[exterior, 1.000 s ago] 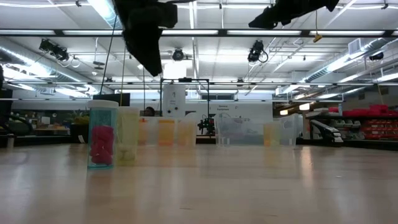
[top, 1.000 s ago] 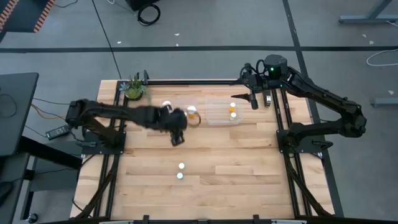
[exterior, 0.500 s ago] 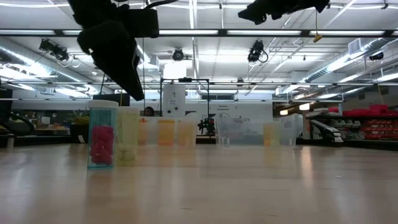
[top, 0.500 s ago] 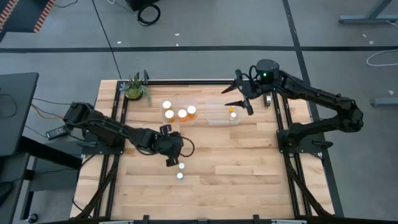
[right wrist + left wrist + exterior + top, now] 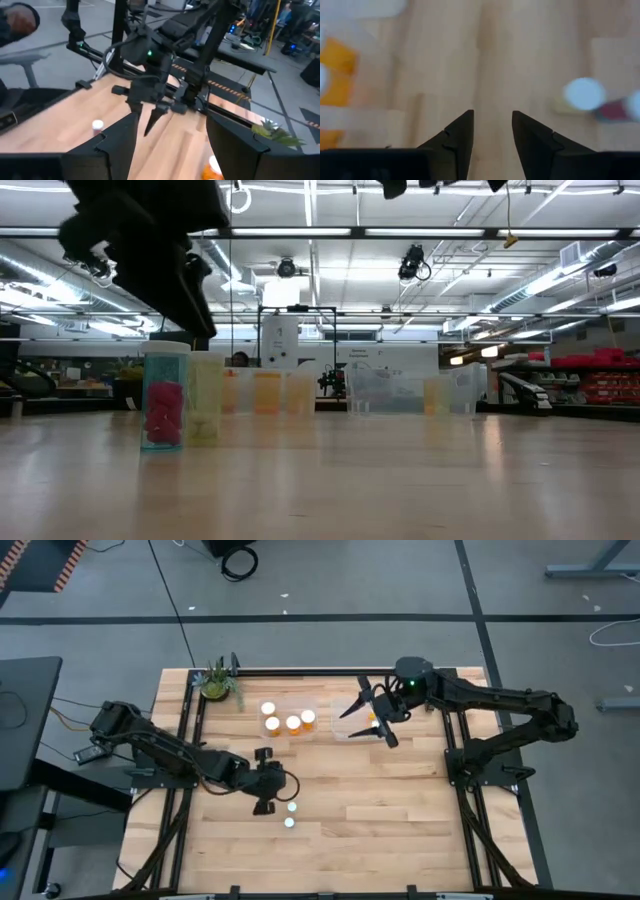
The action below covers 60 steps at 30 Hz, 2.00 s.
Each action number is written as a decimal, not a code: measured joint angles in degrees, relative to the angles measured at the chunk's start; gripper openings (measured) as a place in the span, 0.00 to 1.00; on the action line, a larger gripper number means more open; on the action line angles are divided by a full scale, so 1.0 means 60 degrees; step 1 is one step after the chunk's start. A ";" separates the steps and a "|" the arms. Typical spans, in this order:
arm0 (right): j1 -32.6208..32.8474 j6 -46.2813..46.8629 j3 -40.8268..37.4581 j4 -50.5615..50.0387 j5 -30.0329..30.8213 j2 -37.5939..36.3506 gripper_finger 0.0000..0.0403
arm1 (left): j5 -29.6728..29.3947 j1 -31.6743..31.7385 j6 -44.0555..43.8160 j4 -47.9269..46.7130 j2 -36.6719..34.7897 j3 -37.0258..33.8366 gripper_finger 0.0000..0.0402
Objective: Pick and place medicine bottles into bin by pill shape (circle, oval)
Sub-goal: Put the small yellow pill bottle into the right transparent bin
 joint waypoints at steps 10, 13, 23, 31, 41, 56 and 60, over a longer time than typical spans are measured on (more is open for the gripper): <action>0.0994 0.0689 0.0004 0.0157 0.1603 -0.0133 0.61 | 0.0864 -0.0279 -0.0787 0.0404 0.0157 -0.0773 0.41; 0.1136 0.0654 0.0004 0.0132 0.1935 -0.0133 0.61 | 0.1276 -0.0231 -0.0806 0.0852 0.0160 -0.1143 0.45; 0.1179 0.0504 0.0004 0.0132 0.2399 -0.0136 0.61 | 0.1670 -0.0166 -0.1046 0.2712 0.0412 -0.1686 0.55; 0.1179 0.0504 0.0004 0.0128 0.2395 -0.0136 0.61 | 0.1912 -0.0162 -0.0902 0.3484 0.1159 -0.1682 0.63; 0.1179 0.0504 0.0004 0.0128 0.2391 -0.0140 0.61 | 0.2366 -0.0157 -0.0720 0.3930 0.1300 -0.1682 0.61; 0.1179 0.0511 0.0004 0.0132 0.2380 -0.0140 0.61 | 0.2363 -0.0158 -0.0213 0.4797 0.1300 -0.1682 0.60; 0.1179 0.0504 0.0004 0.0136 0.2380 -0.0144 0.61 | 0.2363 -0.0159 -0.0115 0.4886 0.1300 -0.1682 0.58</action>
